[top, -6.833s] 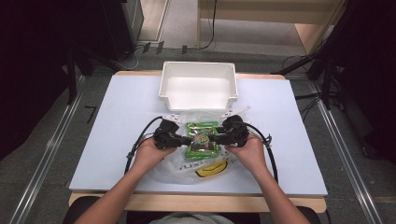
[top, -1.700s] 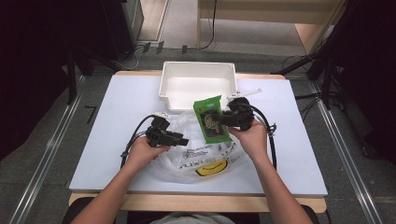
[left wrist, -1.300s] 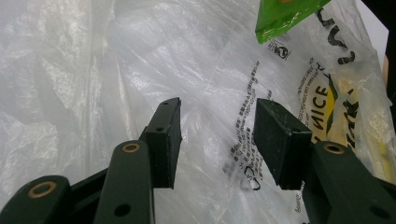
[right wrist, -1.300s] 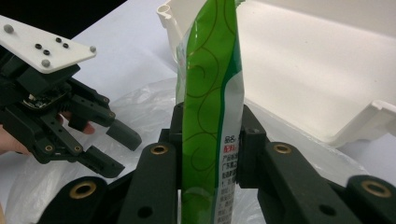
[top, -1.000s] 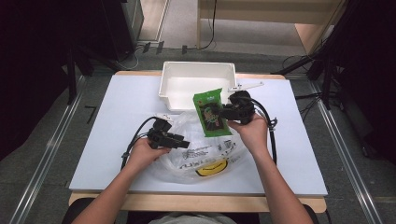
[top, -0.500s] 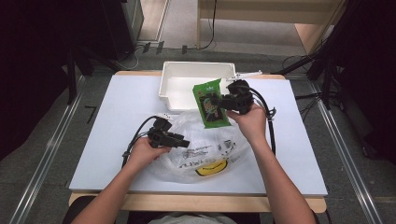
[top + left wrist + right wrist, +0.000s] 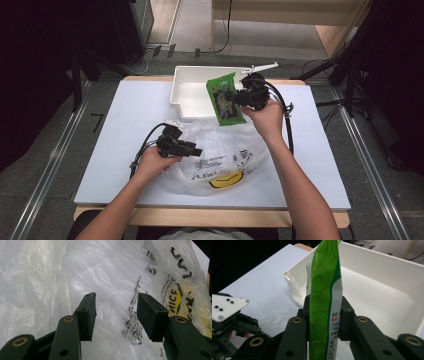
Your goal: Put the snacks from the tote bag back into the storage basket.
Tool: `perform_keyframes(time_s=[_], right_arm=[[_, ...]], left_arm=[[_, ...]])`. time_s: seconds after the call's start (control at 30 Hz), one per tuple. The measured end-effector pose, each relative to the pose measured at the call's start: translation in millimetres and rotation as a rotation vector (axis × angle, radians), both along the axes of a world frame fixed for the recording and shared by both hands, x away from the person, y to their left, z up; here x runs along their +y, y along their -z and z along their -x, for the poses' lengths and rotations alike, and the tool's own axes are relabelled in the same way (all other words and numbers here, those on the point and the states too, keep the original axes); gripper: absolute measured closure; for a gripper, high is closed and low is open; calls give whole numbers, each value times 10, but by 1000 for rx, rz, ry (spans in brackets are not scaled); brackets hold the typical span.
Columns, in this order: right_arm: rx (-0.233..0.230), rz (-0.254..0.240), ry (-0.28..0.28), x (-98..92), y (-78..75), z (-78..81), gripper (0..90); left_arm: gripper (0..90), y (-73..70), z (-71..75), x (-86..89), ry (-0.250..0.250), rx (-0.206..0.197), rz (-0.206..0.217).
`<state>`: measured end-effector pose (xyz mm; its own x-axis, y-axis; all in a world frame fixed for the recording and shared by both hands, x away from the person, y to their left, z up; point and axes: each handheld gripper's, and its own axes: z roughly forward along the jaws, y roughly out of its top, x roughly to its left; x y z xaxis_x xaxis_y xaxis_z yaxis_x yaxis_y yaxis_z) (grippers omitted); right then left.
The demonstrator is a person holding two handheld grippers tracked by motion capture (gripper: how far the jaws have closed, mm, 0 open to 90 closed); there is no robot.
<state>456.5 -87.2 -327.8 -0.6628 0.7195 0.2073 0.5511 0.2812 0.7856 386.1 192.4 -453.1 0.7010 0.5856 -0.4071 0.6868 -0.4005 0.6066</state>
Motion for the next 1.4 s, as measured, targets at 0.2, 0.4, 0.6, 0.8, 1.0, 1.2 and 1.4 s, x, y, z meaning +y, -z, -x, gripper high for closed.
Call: perform_keyframes(time_s=[0.2, 0.4, 0.6, 0.8, 1.0, 1.2, 1.4], right_arm=[[7, 7, 21, 53, -28, -154, 749], [8, -2, 33, 85, -74, -283, 750], [-6, 20, 44, 151, -124, -407, 750], [-4, 22, 53, 208, -139, -535, 749], [-17, 22, 80, 278, -115, -667, 749], [-28, 54, 85, 366, -131, -822, 749], [-15, 43, 102, 409, -98, -968, 749]], left_arm=[[511, -7, 3, -5, 8, -5, 1], [519, -17, 1, -4, 10, -5, -4], [524, -36, -4, -12, 17, -10, -2], [524, -44, 1, -12, 20, -7, -4], [528, -48, 11, -20, 29, -18, -14], [528, -48, 15, -24, 35, -11, -9], [533, -52, 27, -37, 47, -16, -12]])
